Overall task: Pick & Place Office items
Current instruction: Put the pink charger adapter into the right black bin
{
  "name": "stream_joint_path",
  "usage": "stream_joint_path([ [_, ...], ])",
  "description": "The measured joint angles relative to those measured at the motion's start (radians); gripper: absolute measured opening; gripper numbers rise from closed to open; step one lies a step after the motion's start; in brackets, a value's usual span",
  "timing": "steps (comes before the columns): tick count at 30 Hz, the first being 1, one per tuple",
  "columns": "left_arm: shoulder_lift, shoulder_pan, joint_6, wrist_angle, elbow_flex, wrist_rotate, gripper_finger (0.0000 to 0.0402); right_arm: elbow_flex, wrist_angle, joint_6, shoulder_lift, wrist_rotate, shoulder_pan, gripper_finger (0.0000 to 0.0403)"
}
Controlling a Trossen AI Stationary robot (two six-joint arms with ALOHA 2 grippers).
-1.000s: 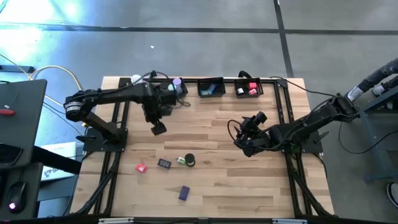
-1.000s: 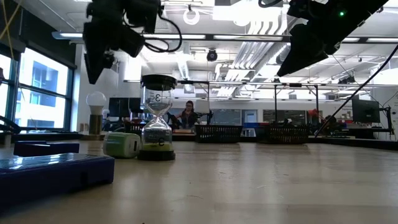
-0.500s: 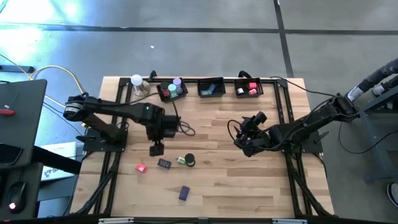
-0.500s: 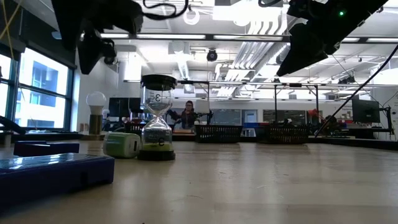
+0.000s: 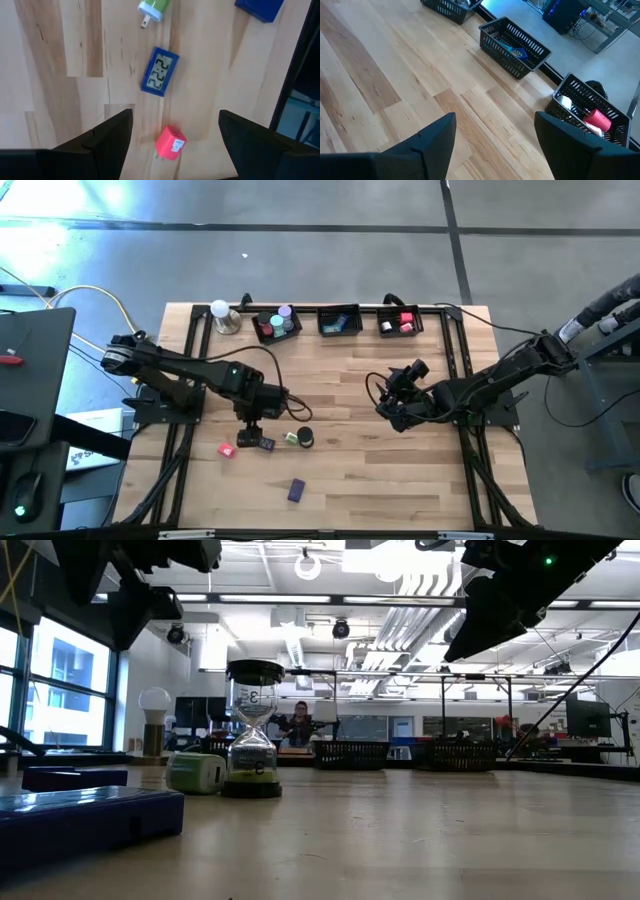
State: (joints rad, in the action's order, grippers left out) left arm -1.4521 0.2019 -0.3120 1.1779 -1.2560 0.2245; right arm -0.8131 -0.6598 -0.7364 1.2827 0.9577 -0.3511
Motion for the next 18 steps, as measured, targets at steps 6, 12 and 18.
stream_joint_path([
  [6,0.0,0.005,-0.004,-0.011,0.0,-0.083,0.0288,0.0,0.0,0.0,0.0,0.0,0.0,0.0258],
  [12,0.0,0.01,-0.003,-0.011,0.0,-0.17,0.0288,0.0,0.0,0.0,0.0,0.0,0.0,0.0259],
  [18,0.0,0.01,-0.003,-0.012,0.0,-0.178,0.0288,0.0,-0.001,0.0,0.0,0.0,0.0,0.0258],
])
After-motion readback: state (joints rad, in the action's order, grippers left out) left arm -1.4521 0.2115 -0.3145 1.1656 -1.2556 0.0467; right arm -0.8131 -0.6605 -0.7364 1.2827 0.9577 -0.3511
